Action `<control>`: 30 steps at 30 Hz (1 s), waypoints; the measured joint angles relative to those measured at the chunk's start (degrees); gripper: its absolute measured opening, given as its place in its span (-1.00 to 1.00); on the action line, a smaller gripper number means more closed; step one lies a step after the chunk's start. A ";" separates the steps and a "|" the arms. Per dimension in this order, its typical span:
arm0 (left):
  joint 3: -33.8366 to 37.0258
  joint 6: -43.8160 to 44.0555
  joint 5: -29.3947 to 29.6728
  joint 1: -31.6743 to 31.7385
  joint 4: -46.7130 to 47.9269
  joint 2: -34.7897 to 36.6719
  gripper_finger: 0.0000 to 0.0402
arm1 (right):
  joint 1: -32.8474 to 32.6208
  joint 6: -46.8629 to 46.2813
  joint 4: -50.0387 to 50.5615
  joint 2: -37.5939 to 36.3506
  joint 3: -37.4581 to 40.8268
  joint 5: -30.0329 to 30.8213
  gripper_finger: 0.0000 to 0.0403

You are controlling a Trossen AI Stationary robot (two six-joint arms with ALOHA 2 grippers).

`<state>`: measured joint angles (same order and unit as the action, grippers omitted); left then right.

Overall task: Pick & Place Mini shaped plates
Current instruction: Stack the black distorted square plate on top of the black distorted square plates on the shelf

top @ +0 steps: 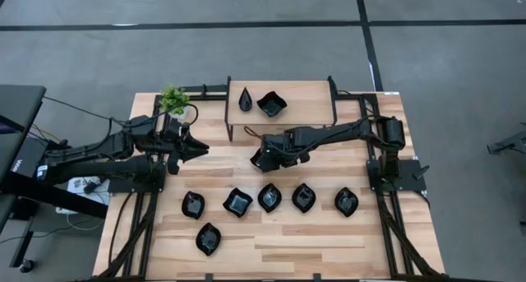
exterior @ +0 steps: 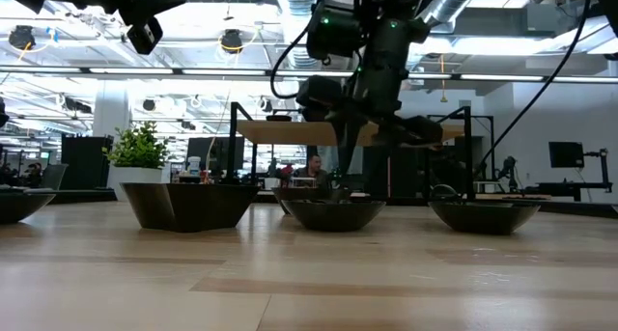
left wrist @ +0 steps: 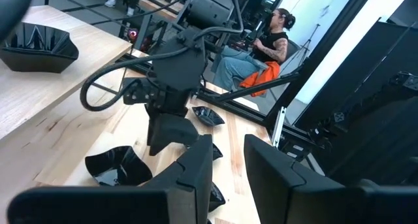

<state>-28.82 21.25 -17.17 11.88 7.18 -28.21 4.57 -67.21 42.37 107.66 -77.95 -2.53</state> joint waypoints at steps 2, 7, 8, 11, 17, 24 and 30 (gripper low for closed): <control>0.00 -0.01 0.00 0.00 -0.02 0.00 -0.55 | -0.32 -2.35 -1.78 0.06 0.05 1.45 -0.27; 0.00 -0.02 0.00 0.00 -0.22 0.00 -0.55 | -1.63 -6.90 -4.98 0.06 0.01 6.78 -0.29; 0.00 -0.02 0.00 0.01 -0.26 0.00 -0.55 | -1.92 -7.79 -4.97 0.07 0.01 7.55 -0.29; 0.00 -0.02 -0.02 0.01 -0.43 0.00 -0.55 | -2.68 -10.46 -5.16 1.25 0.01 8.54 -0.29; 0.00 -1.61 -0.02 0.00 -0.78 0.00 -0.55 | -4.41 -14.01 -5.48 3.89 0.08 8.94 -0.30; 0.00 -1.70 -0.04 0.00 -1.19 -0.01 -0.55 | -4.50 -15.45 -8.30 4.28 0.06 12.22 -0.37; 0.00 -1.72 -1.08 0.01 -1.26 -0.02 -0.55 | -4.63 -16.69 -8.35 4.28 0.06 12.87 -0.44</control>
<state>-28.82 19.53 -18.24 11.89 5.92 -28.23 -0.05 -83.90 34.02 111.94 -77.89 10.34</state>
